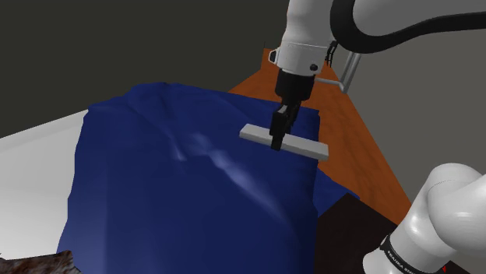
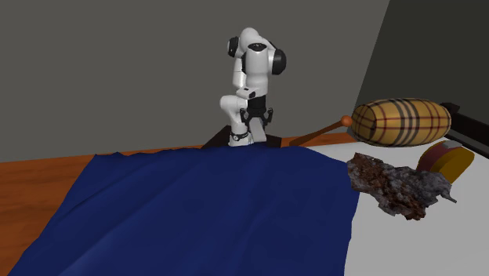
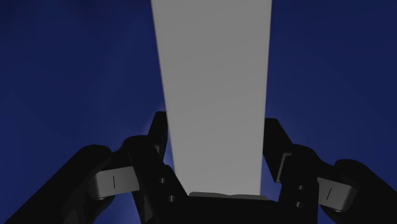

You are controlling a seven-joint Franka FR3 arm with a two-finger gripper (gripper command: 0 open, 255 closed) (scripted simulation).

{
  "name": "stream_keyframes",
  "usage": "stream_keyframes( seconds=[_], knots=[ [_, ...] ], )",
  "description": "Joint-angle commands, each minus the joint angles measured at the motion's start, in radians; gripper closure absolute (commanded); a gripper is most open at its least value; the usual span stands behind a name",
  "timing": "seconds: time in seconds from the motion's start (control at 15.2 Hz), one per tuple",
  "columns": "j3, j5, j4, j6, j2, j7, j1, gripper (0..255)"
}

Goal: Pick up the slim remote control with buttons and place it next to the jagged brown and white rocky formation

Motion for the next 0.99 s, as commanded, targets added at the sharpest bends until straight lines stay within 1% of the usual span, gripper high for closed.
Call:
stream_keyframes(
  seconds=[0.0,0.07,0.26,0.46,0.73,0.92],
  knots=[
    [-0.003,-0.002,0.028,-0.027,0.001,0.002,-0.001,255],
    [-0.004,-0.003,0.036,-0.035,0.001,0.002,-0.002,255],
    [0.055,-0.010,0.118,-0.021,0.092,0.073,0.003,255],
    [0.114,-0.031,0.211,-0.011,0.191,0.149,0.006,255],
    [0.189,-0.087,0.352,-0.010,0.339,0.258,0.018,255],
    [0.238,-0.151,0.474,-0.022,0.464,0.346,0.040,255]
  ],
)
